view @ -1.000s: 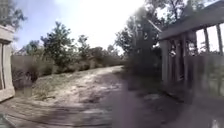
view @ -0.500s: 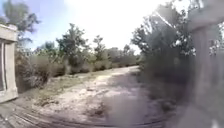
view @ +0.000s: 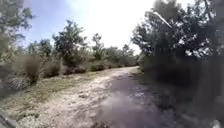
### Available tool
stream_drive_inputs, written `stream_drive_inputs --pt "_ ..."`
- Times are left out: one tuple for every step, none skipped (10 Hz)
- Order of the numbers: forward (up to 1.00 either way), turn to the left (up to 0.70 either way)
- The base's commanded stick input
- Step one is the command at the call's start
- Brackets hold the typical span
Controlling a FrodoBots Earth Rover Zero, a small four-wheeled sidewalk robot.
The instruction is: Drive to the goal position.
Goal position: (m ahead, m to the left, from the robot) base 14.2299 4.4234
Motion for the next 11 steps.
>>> stream_drive_inputs --pt "0.7 0.0" --pt "0.7 0.0" --pt "0.7 0.0" --pt "0.7 0.0" --pt "0.7 0.0" --pt "0.7 0.0" --pt "0.7 0.0" --pt "0.7 0.0" --pt "0.7 0.0" --pt "0.7 0.0" --pt "0.7 0.0"
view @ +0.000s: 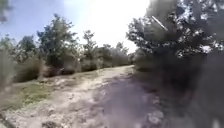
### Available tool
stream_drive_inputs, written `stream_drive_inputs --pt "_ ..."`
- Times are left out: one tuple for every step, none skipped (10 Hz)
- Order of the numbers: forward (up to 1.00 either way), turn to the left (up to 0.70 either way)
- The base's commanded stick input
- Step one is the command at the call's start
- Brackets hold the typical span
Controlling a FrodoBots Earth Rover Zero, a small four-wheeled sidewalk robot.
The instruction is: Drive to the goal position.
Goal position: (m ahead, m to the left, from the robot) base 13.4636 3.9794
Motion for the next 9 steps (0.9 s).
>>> stream_drive_inputs --pt "0.7 0.0" --pt "0.7 0.0" --pt "0.7 0.0" --pt "0.7 0.0" --pt "0.7 0.0" --pt "0.7 0.0" --pt "0.7 0.0" --pt "0.7 0.0" --pt "0.7 0.0"
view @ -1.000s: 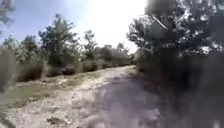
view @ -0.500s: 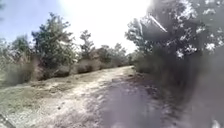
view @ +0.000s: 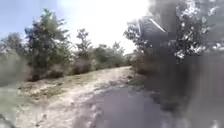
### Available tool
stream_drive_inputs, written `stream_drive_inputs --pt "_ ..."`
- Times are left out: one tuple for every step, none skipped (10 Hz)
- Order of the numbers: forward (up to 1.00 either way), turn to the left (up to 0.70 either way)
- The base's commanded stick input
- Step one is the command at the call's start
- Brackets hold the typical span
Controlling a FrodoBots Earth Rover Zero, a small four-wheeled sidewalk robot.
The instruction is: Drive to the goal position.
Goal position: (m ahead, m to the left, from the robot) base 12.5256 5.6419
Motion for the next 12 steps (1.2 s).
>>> stream_drive_inputs --pt "0.7 0.0" --pt "0.7 0.0" --pt "0.7 0.0" --pt "0.7 0.0" --pt "0.7 0.0" --pt "0.7 0.0" --pt "0.7 0.0" --pt "0.7 0.0" --pt "0.7 0.0" --pt "0.7 0.0" --pt "0.7 0.0" --pt "0.7 0.0"
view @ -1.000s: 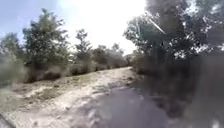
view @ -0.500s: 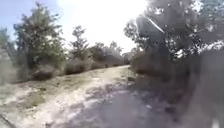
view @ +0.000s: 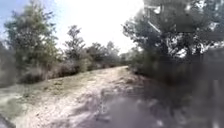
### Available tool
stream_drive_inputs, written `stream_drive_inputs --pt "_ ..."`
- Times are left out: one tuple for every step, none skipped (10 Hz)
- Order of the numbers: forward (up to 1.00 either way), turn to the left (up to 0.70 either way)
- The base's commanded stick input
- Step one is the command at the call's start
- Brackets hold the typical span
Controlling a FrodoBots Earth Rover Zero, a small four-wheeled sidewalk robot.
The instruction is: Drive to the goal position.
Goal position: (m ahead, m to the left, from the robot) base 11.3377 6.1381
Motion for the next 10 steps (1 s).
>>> stream_drive_inputs --pt "0.7 0.0" --pt "0.7 0.0" --pt "0.7 0.0" --pt "0.7 0.0" --pt "0.7 0.0" --pt "0.7 0.0" --pt "0.7 0.0" --pt "0.7 0.0" --pt "0.7 0.0" --pt "0.7 0.0"
